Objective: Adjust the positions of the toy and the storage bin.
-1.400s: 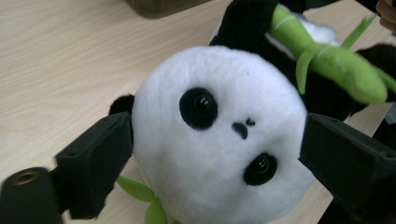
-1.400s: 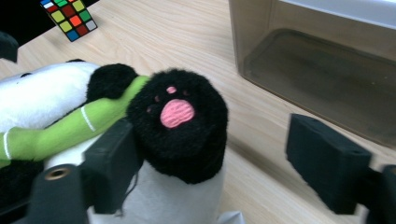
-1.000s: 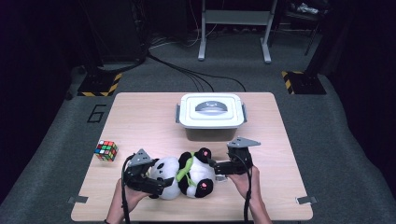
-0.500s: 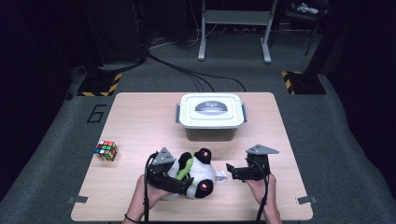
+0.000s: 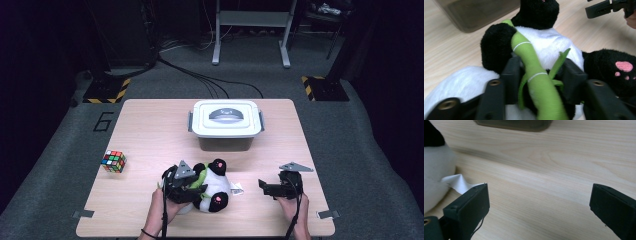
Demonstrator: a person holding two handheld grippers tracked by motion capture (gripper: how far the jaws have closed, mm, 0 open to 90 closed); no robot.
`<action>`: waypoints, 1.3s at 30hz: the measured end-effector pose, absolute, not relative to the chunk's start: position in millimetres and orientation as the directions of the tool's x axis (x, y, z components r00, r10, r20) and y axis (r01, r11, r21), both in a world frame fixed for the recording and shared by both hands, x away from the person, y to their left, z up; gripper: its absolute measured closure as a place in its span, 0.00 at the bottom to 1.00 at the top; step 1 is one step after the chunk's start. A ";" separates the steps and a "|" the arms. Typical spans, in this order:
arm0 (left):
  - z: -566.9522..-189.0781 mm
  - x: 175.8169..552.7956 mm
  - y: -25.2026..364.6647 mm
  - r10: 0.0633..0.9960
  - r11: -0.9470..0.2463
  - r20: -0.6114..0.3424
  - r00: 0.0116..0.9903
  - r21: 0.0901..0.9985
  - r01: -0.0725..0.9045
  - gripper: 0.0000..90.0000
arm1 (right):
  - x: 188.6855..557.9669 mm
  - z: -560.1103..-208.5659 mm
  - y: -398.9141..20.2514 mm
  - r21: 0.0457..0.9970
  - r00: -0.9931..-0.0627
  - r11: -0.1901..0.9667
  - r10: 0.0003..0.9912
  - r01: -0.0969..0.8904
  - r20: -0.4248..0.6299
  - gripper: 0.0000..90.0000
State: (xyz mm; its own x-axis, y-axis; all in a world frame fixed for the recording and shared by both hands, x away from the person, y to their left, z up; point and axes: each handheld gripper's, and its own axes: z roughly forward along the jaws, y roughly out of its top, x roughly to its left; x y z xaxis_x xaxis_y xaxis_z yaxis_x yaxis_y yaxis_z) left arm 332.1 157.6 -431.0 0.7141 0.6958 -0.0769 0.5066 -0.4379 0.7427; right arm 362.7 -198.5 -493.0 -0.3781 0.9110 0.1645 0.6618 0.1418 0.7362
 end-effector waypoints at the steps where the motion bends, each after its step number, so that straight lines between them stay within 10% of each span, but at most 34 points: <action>1: -430.8 331.5 158.1 0.696 -0.441 -0.068 0.715 0.745 0.500 0.71 | 363.1 -495.1 -200.3 0.735 -0.380 0.143 0.910 0.663 0.166 0.03; 39: -409.4 328.4 258.5 0.911 -0.245 -0.001 0.412 0.802 0.545 0.77 | 364.2 -519.8 -211.3 0.711 -0.325 0.139 0.936 0.689 0.132 0.02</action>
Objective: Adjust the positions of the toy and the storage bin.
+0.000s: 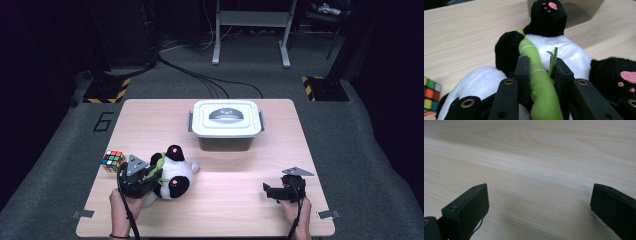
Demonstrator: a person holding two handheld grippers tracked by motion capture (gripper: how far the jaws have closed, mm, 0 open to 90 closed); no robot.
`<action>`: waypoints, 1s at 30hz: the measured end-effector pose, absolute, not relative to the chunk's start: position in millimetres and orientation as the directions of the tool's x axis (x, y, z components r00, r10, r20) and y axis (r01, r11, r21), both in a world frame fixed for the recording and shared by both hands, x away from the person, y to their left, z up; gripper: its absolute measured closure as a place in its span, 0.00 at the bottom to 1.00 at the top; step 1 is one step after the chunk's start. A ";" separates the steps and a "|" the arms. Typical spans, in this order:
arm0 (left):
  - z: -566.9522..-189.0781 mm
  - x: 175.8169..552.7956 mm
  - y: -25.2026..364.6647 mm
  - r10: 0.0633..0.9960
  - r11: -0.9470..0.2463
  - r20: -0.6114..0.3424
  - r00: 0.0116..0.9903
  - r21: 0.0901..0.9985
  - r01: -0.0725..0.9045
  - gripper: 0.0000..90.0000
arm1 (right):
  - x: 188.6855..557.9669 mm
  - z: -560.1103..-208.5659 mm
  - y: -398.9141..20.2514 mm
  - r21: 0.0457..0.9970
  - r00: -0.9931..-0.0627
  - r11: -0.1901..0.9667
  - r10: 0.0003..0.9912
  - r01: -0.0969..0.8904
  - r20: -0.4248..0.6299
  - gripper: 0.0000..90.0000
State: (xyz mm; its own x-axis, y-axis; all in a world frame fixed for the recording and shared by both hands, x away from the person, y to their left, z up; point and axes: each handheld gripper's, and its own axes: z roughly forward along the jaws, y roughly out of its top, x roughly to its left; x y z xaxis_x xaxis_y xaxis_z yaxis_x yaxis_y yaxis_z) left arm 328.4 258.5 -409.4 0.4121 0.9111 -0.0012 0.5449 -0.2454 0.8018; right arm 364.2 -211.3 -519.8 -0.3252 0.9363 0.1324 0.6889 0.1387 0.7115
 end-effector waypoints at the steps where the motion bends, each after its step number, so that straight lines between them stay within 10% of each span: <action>1: -409.8 329.8 259.5 0.915 -0.239 -0.001 0.403 0.803 0.545 0.77 | 364.3 -519.9 -211.3 0.712 -0.326 0.139 0.936 0.688 0.133 0.02; 30: -429.8 384.4 264.6 0.981 -0.109 -0.002 0.194 0.822 0.559 0.76 | 363.2 -524.8 -211.0 0.721 -0.324 0.138 0.938 0.679 0.125 0.01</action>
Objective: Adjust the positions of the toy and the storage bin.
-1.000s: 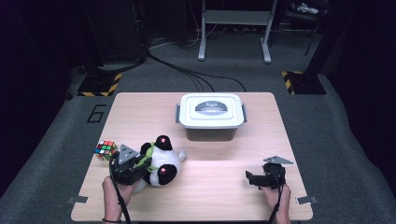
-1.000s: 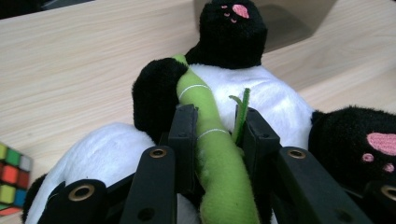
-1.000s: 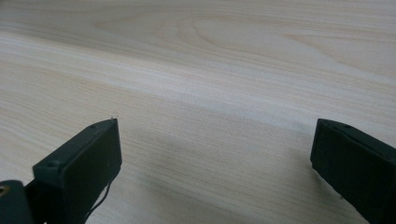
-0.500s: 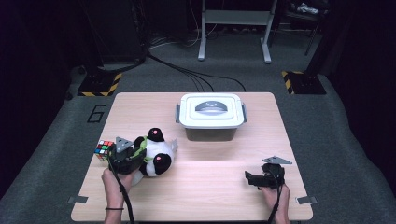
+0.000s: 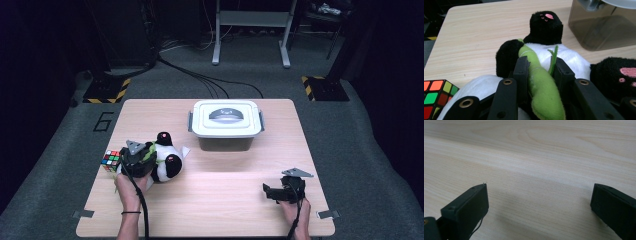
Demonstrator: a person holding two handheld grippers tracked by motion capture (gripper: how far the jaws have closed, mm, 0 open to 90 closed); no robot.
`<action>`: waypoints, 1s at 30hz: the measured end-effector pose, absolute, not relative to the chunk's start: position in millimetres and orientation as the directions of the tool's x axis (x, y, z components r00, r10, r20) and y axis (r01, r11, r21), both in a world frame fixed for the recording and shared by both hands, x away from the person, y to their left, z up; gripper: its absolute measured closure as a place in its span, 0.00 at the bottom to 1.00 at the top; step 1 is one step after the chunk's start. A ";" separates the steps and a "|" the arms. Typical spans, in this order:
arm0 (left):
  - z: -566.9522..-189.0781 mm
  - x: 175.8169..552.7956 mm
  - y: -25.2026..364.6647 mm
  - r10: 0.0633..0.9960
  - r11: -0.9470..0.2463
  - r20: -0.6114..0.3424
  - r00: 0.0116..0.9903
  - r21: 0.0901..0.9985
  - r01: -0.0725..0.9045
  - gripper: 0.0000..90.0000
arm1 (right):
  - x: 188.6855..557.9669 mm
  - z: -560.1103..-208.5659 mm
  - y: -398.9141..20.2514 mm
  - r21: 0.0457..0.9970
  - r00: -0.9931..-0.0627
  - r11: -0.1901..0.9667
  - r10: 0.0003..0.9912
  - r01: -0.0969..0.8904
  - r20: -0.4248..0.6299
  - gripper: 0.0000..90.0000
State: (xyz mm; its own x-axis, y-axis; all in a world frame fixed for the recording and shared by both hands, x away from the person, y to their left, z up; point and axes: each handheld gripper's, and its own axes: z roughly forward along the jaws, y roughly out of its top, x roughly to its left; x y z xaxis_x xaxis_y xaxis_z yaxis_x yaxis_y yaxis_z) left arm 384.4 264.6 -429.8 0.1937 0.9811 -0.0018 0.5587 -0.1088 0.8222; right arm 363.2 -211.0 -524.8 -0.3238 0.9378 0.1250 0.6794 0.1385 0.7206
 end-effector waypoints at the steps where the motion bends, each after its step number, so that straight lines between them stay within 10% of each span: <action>1: -430.5 383.8 264.4 0.982 -0.104 -0.001 0.186 0.828 0.551 0.76 | 363.1 -524.8 -210.9 0.721 -0.324 0.138 0.938 0.679 0.125 0.01; 7: -434.0 383.9 262.0 0.983 -0.096 -0.006 0.183 0.832 0.547 0.74 | 362.9 -525.1 -210.5 0.723 -0.326 0.145 0.938 0.675 0.117 0.01; 19: -434.2 366.5 262.3 0.964 -0.151 -0.010 0.265 0.802 0.578 0.21 | 362.8 -525.1 -210.3 0.721 -0.327 0.145 0.938 0.678 0.118 0.01; 30: -423.0 330.8 256.7 0.931 -0.211 -0.012 0.364 0.798 0.565 0.01 | 363.6 -525.0 -211.4 0.721 -0.331 0.141 0.935 0.678 0.128 0.00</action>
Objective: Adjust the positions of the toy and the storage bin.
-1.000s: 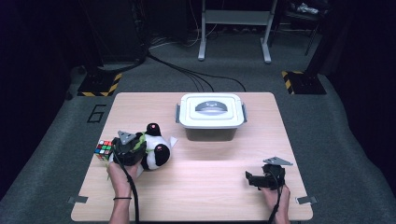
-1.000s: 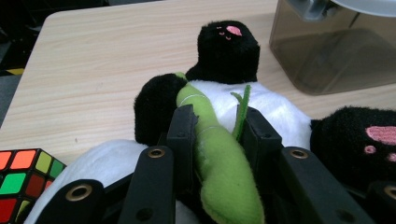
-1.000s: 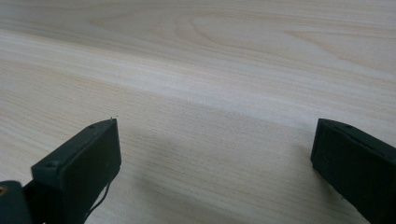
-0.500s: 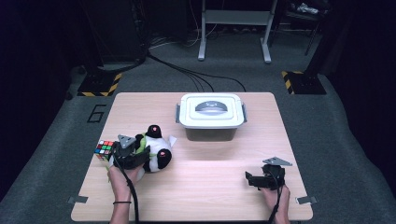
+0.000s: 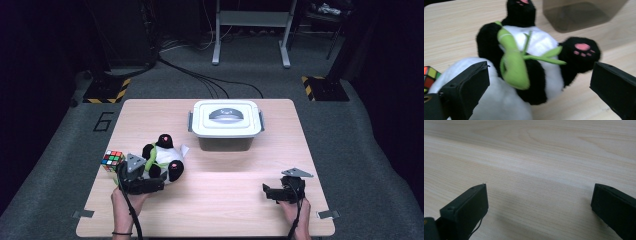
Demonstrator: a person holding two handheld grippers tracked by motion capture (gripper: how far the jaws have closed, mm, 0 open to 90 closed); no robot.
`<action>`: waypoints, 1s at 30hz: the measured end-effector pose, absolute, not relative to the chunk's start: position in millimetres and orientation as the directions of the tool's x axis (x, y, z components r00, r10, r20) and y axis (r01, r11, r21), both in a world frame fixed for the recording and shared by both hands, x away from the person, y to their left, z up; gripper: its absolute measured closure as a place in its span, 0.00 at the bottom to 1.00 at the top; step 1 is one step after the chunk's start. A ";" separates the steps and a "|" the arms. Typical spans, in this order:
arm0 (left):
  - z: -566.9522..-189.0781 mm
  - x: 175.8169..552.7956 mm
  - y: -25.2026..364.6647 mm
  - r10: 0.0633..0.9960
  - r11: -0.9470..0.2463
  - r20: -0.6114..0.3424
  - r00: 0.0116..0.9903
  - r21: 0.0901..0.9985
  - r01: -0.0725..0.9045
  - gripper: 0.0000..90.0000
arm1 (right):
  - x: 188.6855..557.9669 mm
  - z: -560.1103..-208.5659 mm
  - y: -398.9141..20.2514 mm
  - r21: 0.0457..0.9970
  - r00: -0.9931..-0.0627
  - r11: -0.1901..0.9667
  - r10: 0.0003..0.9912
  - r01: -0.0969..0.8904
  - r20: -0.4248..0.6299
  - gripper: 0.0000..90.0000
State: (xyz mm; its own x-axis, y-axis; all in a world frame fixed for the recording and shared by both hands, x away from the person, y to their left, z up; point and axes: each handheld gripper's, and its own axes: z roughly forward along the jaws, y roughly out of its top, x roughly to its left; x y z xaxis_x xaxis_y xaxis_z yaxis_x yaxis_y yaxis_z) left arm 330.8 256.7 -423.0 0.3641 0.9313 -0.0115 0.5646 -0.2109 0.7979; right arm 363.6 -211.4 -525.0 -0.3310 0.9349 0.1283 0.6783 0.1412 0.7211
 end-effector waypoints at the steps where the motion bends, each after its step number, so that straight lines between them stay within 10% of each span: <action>1: -423.8 327.6 255.1 0.925 -0.223 -0.010 0.380 0.796 0.562 0.00 | 363.5 -524.9 -211.3 0.719 -0.329 0.137 0.935 0.681 0.133 0.00; 30: -505.9 308.3 205.5 0.794 -0.406 -0.028 0.608 0.720 0.563 0.00 | 364.2 -525.4 -210.5 0.722 -0.336 0.151 0.934 0.676 0.120 0.00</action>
